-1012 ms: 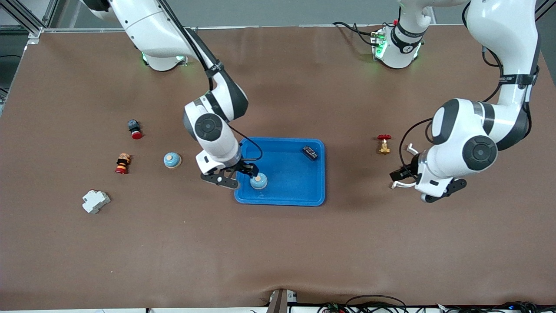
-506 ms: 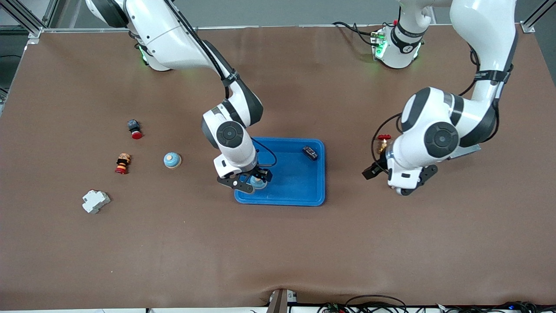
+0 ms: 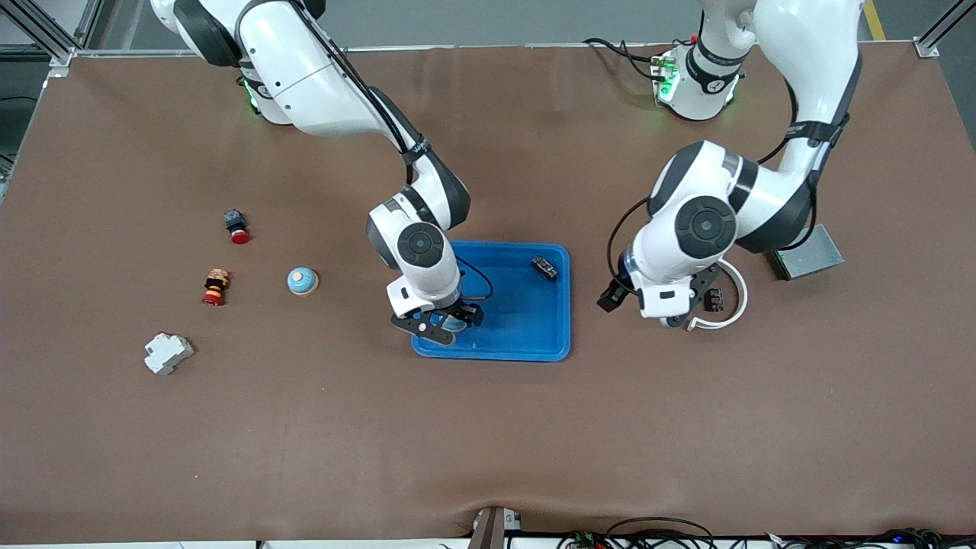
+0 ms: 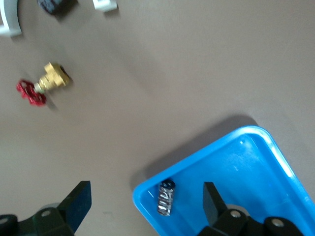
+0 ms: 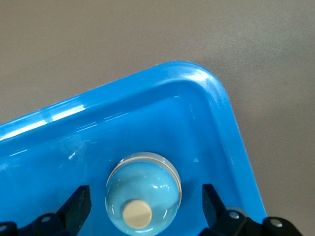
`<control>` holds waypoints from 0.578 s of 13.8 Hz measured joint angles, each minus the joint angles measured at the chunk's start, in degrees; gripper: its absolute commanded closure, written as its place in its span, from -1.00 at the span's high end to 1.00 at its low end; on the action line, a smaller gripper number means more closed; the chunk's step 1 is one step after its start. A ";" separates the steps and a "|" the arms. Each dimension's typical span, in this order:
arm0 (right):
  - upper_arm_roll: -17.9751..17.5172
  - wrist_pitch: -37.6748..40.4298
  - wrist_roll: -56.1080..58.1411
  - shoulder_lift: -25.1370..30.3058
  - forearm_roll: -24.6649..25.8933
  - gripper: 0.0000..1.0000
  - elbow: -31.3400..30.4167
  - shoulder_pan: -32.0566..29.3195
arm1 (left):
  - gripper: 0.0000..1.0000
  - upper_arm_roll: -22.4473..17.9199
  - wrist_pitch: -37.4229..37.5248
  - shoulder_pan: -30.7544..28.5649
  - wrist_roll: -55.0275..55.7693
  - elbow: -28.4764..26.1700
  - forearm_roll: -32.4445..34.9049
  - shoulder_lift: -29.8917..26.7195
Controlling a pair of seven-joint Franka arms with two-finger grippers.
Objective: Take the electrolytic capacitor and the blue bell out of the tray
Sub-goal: 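Move both grippers back over the tray to the remaining bell and capacitor, then grasp the second bell with the right gripper while the left grasps the capacitor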
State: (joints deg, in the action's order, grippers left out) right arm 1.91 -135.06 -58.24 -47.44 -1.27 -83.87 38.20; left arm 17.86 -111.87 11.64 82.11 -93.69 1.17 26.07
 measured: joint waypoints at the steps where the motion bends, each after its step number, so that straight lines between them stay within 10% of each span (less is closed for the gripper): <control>1: 0.00 0.00 -0.11 -0.20 0.06 1.00 0.10 0.11 | 1.00 0.01 -1.31 0.83 2.81 0.50 0.00 0.94; 8: 0.03 -0.01 -0.71 -1.58 0.15 0.91 1.34 0.58 | 1.00 0.03 -9.22 5.08 21.86 1.25 -0.02 5.36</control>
State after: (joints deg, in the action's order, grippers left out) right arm 1.94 -135.07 -58.94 -49.03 -1.13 -82.53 38.78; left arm 17.89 -121.09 16.73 103.97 -92.44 1.15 31.43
